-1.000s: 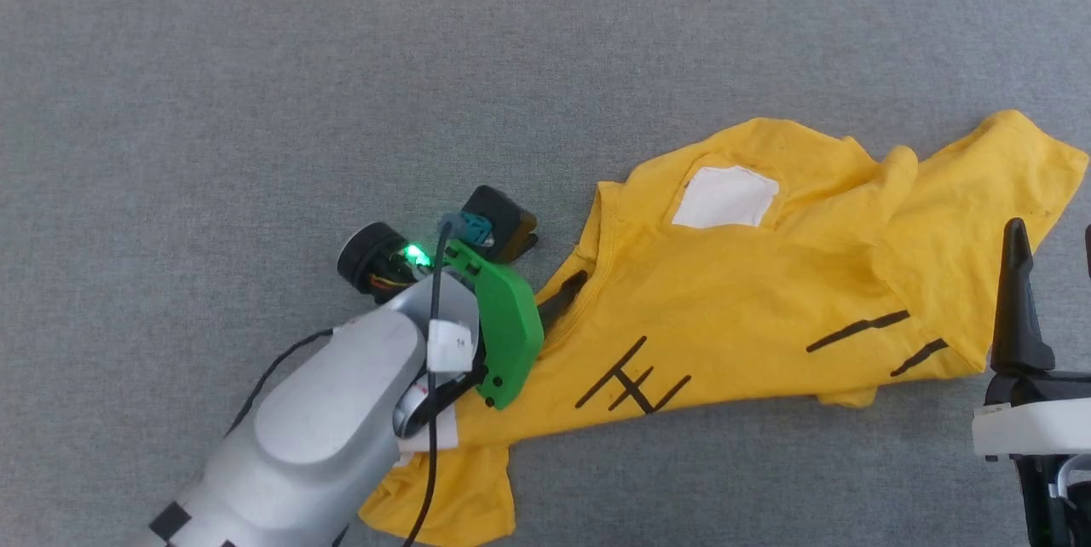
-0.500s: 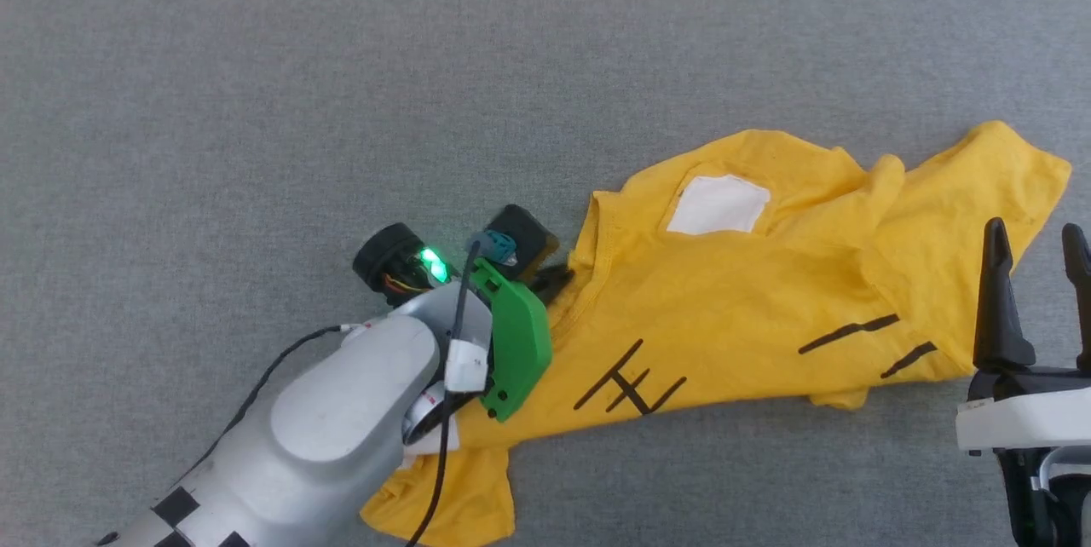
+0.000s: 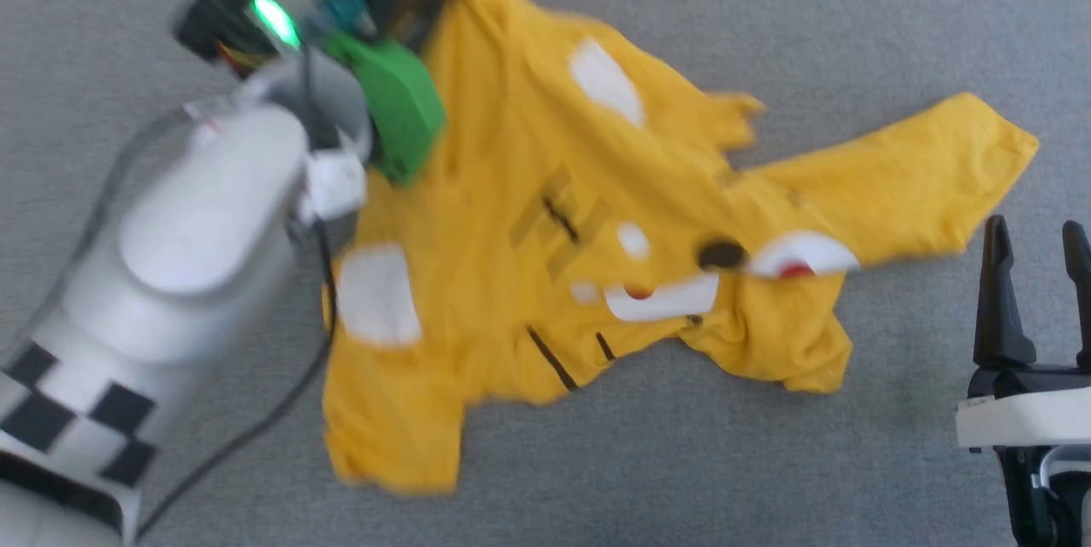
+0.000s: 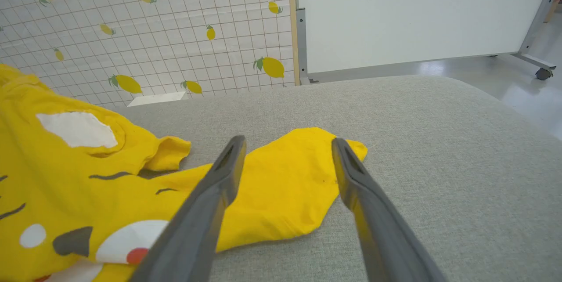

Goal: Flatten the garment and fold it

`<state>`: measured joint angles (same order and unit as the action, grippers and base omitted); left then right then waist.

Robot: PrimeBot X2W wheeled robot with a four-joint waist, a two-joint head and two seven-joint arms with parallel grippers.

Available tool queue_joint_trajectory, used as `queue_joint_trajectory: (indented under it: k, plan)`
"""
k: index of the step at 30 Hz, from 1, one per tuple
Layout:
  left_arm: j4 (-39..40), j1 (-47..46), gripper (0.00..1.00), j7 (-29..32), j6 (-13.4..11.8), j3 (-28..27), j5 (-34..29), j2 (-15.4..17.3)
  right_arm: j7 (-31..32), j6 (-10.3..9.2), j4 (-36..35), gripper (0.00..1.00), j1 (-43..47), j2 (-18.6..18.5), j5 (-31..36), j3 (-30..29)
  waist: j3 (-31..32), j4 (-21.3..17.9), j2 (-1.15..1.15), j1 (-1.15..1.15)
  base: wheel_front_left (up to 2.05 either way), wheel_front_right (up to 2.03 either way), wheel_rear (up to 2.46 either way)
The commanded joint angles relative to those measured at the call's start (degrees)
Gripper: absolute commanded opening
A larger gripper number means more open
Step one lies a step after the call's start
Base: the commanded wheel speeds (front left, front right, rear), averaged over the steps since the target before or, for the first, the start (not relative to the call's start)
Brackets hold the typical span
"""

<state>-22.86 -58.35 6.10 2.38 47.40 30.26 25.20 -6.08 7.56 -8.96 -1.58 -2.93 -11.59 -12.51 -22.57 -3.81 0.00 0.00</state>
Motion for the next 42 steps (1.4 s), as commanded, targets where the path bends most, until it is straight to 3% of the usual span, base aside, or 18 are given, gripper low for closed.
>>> queue_joint_trajectory:
  k: [1,5,10,11,12,13,20,23,25,31,35,39,42]
  plan:
    - [-1.0,-2.5,0.0,-1.6,-1.1,-0.8,-1.3,0.5,-0.3,-0.08,-0.5,1.0,-1.2,0.0,0.2,0.1,-2.9,-2.2,0.0,0.0,0.0,0.0,0.0]
    - [-5.7,-6.1,0.0,-6.5,-3.3,-2.3,-3.3,-0.1,0.0,-0.08,-0.9,1.0,-1.8,0.0,0.6,0.7,-4.7,-3.7,0.0,0.0,0.0,0.0,0.0]
    - [-13.4,-6.0,0.0,-8.3,-2.9,-2.7,-1.8,-2.2,0.1,-0.08,-0.9,1.0,-2.4,0.0,0.6,1.8,-6.0,-5.0,0.0,0.0,0.0,0.0,0.0]
    - [-14.7,-5.8,0.18,-9.1,-2.9,-3.0,-1.3,-2.8,0.0,-0.08,-1.0,1.0,-2.4,0.0,0.6,1.8,-6.2,-5.0,0.0,0.0,0.0,0.0,0.0]
    - [-15.7,-5.6,0.5,-10.2,-3.0,-3.7,-0.4,-3.6,0.1,-0.08,-1.1,1.0,-2.5,0.0,0.7,1.7,-6.4,-4.8,0.0,0.0,0.0,0.0,0.0]
    - [-16.3,-5.5,1.0,-11.2,-3.1,-4.1,0.1,-4.2,0.2,-0.08,-1.2,1.0,-2.5,0.0,0.8,1.5,-6.5,-4.6,0.0,0.0,0.0,0.0,0.0]
    - [-15.8,-4.6,1.0,-19.6,-1.5,-9.3,5.2,-7.2,0.7,-0.08,-1.2,1.0,-2.8,0.0,1.4,1.2,-4.5,-1.6,0.0,0.0,0.0,0.0,0.0]
    - [-9.8,-2.3,1.0,-20.9,-1.7,-14.3,7.1,-6.4,1.2,-0.08,-1.1,1.0,-2.6,0.0,1.8,1.8,-2.7,-0.3,0.0,0.0,0.0,0.0,0.0]
    - [-1.7,0.7,1.0,-21.0,-2.5,-19.4,6.4,-5.0,1.7,-0.08,-1.4,1.0,-2.3,0.0,2.1,2.2,-1.6,0.6,0.0,0.0,0.0,0.0,0.0]
    - [22.1,20.5,1.0,-21.1,-5.6,-32.3,0.7,-1.2,3.9,-0.08,-3.0,1.0,-1.1,0.0,3.2,3.6,2.7,3.0,0.0,0.0,0.0,0.0,0.0]
    - [31.5,34.2,1.0,-21.1,-7.5,-36.7,-1.5,-0.6,5.9,-0.08,-3.5,1.0,0.8,0.0,3.5,4.8,5.2,4.2,0.0,0.0,0.0,0.0,0.0]
    - [38.2,46.6,1.0,-21.1,-9.2,-40.4,-3.3,-3.9,6.9,-0.08,-3.6,1.0,3.0,0.1,3.1,5.9,7.1,5.0,0.0,0.0,0.0,0.0,0.0]
    - [41.6,54.1,1.0,-21.1,-8.8,-42.5,-4.9,-7.7,7.5,-0.08,-3.8,1.0,4.2,0.1,3.0,6.7,7.7,5.6,0.0,0.0,0.0,0.0,0.0]
